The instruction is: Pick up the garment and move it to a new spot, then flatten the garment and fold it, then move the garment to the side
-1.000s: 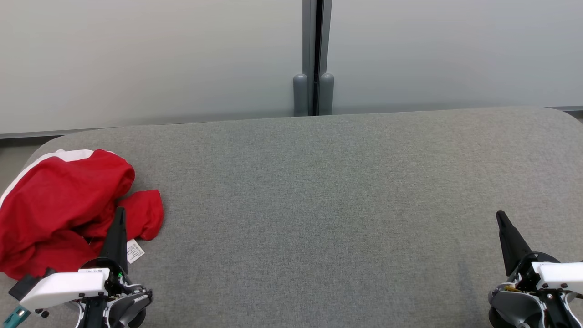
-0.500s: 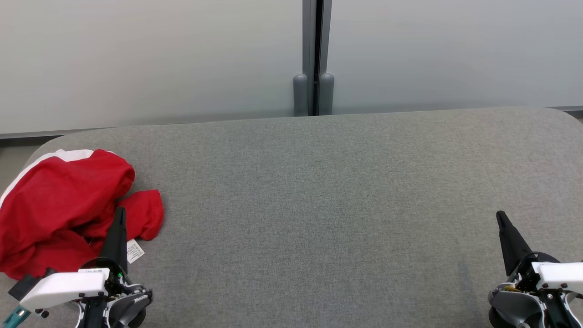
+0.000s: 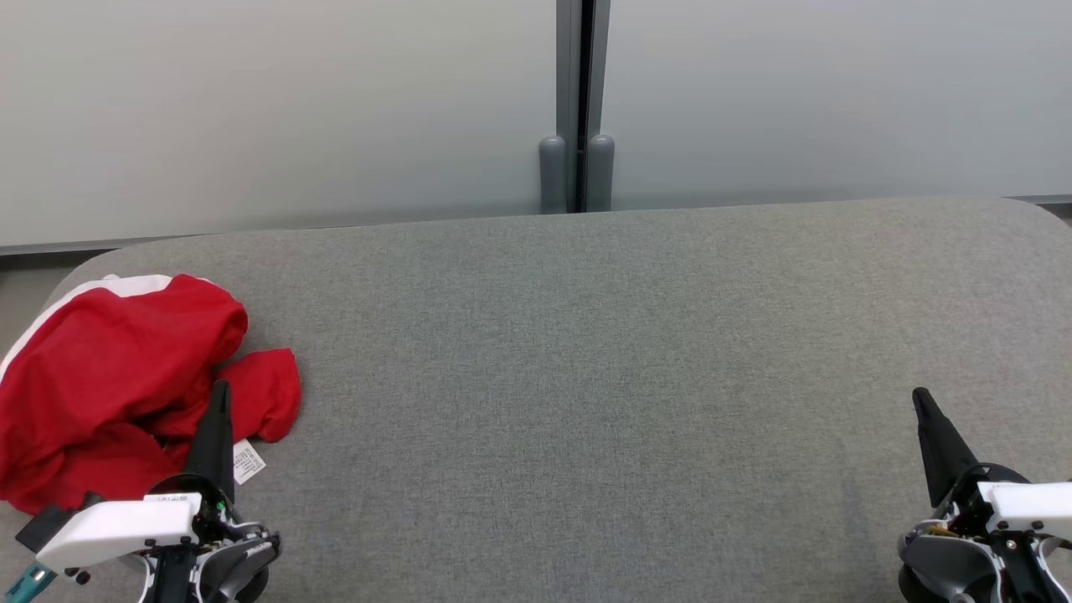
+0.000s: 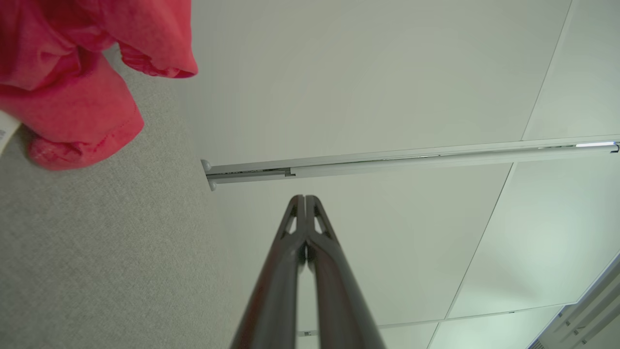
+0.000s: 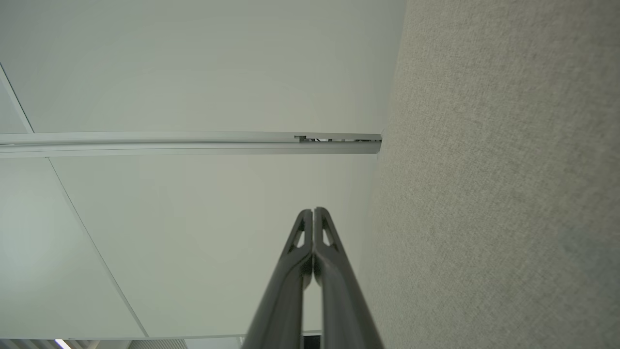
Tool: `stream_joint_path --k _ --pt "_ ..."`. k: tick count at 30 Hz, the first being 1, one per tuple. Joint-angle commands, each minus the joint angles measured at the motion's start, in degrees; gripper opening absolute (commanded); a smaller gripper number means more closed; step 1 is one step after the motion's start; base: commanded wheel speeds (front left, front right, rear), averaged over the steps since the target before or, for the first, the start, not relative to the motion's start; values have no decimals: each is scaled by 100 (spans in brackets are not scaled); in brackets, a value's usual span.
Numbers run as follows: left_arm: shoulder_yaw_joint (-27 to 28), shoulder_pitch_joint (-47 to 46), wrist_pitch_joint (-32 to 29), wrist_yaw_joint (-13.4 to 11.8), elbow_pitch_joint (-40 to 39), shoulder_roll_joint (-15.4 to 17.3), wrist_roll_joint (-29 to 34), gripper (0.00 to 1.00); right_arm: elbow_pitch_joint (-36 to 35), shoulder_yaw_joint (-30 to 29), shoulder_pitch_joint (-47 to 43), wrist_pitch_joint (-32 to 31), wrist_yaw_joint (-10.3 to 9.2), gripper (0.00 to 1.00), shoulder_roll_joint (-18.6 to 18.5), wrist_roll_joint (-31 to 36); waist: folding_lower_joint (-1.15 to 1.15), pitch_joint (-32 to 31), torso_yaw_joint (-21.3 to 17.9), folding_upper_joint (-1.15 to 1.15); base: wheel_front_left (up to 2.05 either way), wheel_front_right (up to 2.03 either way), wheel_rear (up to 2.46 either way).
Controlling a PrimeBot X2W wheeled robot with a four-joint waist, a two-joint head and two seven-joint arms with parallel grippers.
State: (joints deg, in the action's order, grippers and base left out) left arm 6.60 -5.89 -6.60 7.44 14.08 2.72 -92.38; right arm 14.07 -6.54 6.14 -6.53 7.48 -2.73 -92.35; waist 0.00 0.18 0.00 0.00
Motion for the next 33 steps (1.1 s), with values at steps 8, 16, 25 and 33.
stream_joint_path --k 8,16,25,33 --pt "13 -78 -3 19 -14 15 -7 0 -12 -5 28 -13 2 0 -26 -14 0 0 0 0 0 0 0" --pt "13 -78 -3 19 -14 15 -7 0 -12 -5 28 -13 2 0 -26 -14 0 0 0 0 0 0 0" --pt "13 -79 -3 19 -14 15 -7 0 -12 -4 28 -13 2 0 -26 -14 0 0 0 0 0 0 0" --pt "12 -79 -3 19 -14 15 -7 0 -12 -4 28 -13 2 0 -26 -14 0 0 0 0 0 0 0"
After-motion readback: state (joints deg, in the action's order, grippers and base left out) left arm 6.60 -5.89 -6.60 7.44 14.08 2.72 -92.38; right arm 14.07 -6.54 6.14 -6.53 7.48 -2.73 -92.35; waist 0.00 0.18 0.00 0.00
